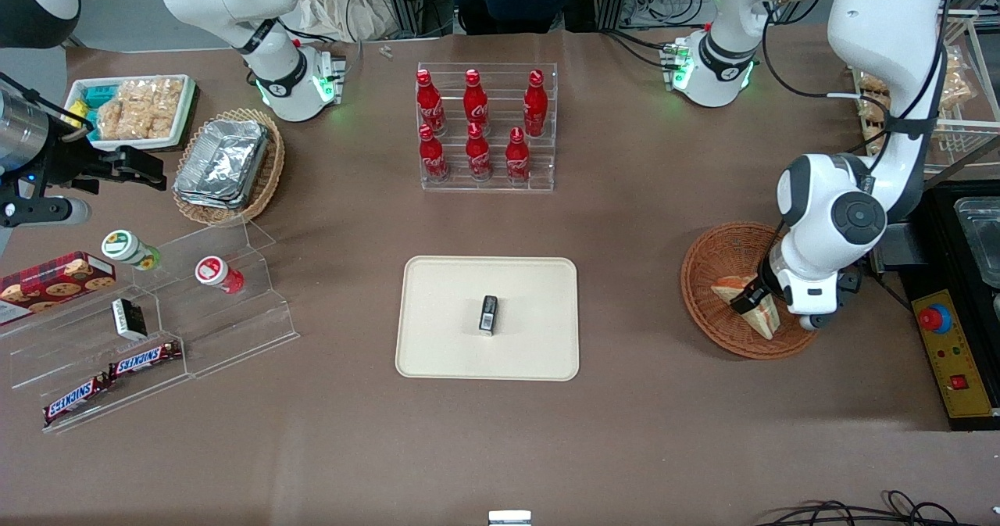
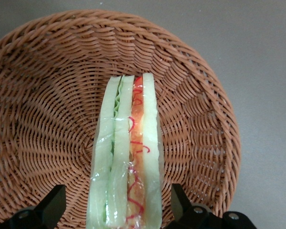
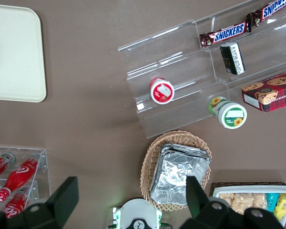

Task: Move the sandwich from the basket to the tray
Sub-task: 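Close the left gripper on the sandwich wedge and lift it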

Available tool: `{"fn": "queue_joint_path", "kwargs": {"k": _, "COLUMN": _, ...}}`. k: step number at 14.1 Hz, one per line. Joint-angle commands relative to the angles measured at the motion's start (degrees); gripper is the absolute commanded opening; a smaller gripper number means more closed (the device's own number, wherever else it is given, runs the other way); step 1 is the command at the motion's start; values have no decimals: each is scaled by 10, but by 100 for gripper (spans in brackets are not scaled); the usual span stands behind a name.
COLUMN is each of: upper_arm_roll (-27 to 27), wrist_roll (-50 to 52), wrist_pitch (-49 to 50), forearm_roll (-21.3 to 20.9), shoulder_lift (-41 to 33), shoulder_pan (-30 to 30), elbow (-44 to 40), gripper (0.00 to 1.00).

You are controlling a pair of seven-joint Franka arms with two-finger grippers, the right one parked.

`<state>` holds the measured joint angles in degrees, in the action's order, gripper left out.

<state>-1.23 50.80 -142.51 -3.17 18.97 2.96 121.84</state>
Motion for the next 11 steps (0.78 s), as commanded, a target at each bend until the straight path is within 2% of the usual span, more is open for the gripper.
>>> {"fn": "queue_joint_path", "kwargs": {"k": 1, "upper_arm_roll": -3, "wrist_roll": 35, "wrist_pitch": -24, "forearm_roll": -6, "shoulder_lift": 5, "shoulder_pan": -1, "elbow": 8, "gripper": 99}}
{"fn": "queue_joint_path", "kwargs": {"k": 3, "upper_arm_roll": -3, "wrist_roll": 56, "wrist_pitch": -24, "forearm_roll": -8, "shoulder_lift": 7, "shoulder_pan": 3, "elbow": 5, "gripper": 97}}
{"fn": "queue_joint_path", "kwargs": {"k": 6, "upper_arm_roll": -4, "wrist_roll": 58, "wrist_pitch": -44, "forearm_roll": -8, "shoulder_lift": 5, "shoulder_pan": 1, "elbow": 5, "gripper": 66}}
{"fn": "queue_joint_path", "kwargs": {"k": 9, "upper_arm_roll": -4, "wrist_roll": 57, "wrist_pitch": -46, "forearm_roll": -8, "shoulder_lift": 4, "shoulder_pan": 1, "elbow": 3, "gripper": 65}}
{"fn": "queue_joint_path", "kwargs": {"k": 11, "upper_arm_roll": -4, "wrist_roll": 51, "wrist_pitch": -46, "forearm_roll": -9, "shoulder_lift": 0, "shoulder_pan": 3, "elbow": 4, "gripper": 53}}
